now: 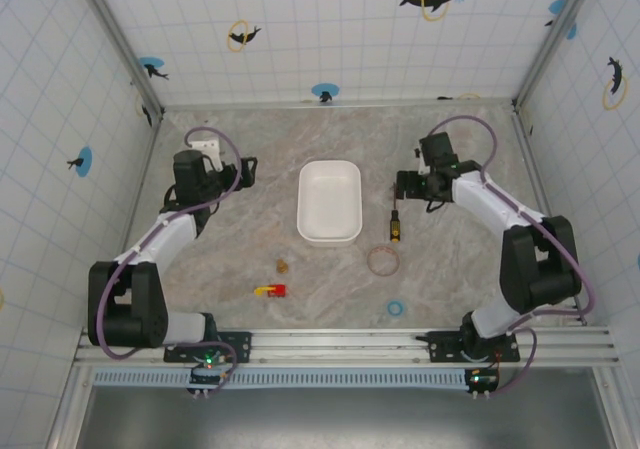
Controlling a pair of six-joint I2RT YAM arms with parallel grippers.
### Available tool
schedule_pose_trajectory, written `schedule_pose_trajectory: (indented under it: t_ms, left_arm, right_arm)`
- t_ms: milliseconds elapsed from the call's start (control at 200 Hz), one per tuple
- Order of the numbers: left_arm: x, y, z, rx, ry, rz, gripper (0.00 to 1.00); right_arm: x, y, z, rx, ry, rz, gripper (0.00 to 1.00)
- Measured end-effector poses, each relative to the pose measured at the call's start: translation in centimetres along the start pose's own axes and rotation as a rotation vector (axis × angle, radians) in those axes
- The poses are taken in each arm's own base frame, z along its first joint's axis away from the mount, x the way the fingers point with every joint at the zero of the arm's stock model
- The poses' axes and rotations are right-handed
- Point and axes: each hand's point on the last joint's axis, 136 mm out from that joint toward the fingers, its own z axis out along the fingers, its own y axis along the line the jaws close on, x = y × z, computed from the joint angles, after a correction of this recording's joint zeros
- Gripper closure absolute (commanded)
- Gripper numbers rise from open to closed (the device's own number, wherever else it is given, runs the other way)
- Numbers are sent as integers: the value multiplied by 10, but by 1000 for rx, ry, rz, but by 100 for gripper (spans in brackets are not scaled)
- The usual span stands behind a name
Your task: Put the screwdriver in the bin
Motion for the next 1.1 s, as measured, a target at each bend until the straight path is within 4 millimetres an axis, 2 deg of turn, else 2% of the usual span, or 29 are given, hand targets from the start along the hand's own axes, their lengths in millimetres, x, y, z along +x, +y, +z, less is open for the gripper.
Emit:
schedule_pose_trajectory:
  t_ms: [170, 320, 576, 856, 1102]
  left_arm:
    - [18, 3, 1, -7, 43, -13, 2]
    - [32, 7, 2, -17, 79, -25, 2]
    - [45, 12, 7, -29, 117, -37, 2]
    - [53, 10, 11, -24, 140, -38, 2]
    - [54, 10, 12, -23, 145, -38, 3]
  right_arm:
    - [22, 32, 9, -29, 78, -55, 18]
    - [24, 44, 14, -27, 113, -60, 25]
    - [41, 42, 25, -2, 186, -53, 33]
    - [50, 44, 31, -4, 223, -45, 43]
    - [60, 42, 39, 4, 265, -47, 45]
